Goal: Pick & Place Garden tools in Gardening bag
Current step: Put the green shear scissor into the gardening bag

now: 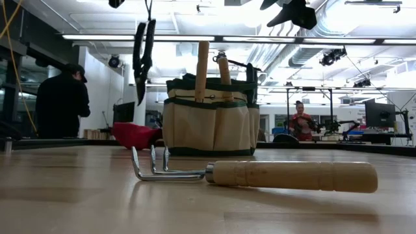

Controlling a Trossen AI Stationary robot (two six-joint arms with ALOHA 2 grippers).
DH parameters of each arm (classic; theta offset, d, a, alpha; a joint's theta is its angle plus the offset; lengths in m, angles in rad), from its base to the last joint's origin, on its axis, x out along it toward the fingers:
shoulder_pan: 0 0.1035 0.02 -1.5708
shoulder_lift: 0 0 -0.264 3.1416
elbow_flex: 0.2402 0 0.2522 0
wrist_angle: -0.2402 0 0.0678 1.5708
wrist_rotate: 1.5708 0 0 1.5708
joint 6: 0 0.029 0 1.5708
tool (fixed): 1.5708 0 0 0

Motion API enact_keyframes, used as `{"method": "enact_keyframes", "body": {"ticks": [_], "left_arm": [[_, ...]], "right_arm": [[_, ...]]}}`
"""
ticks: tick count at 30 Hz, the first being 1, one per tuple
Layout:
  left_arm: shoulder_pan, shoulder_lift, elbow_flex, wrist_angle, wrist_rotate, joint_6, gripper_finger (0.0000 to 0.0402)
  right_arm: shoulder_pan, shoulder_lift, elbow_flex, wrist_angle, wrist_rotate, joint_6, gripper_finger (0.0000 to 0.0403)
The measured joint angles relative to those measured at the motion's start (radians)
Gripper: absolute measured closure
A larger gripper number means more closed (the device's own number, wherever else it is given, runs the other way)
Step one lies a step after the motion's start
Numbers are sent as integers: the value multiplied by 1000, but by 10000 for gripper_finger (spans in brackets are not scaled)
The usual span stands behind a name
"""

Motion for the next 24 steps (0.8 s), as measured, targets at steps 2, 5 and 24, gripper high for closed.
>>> {"method": "enact_keyframes", "body": {"ticks": [2, 5, 24], "left_arm": [[0, 7, 0, 14, 6, 9, 401], [-1, 33, 0, 53, 16, 21, 401], [0, 118, 0, 225, 96, 29, 401]], "right_arm": [[0, 0, 0, 0, 0, 0, 215], [0, 0, 0, 0, 0, 0, 215], [0, 0, 0, -2, 0, -6, 215]]}}
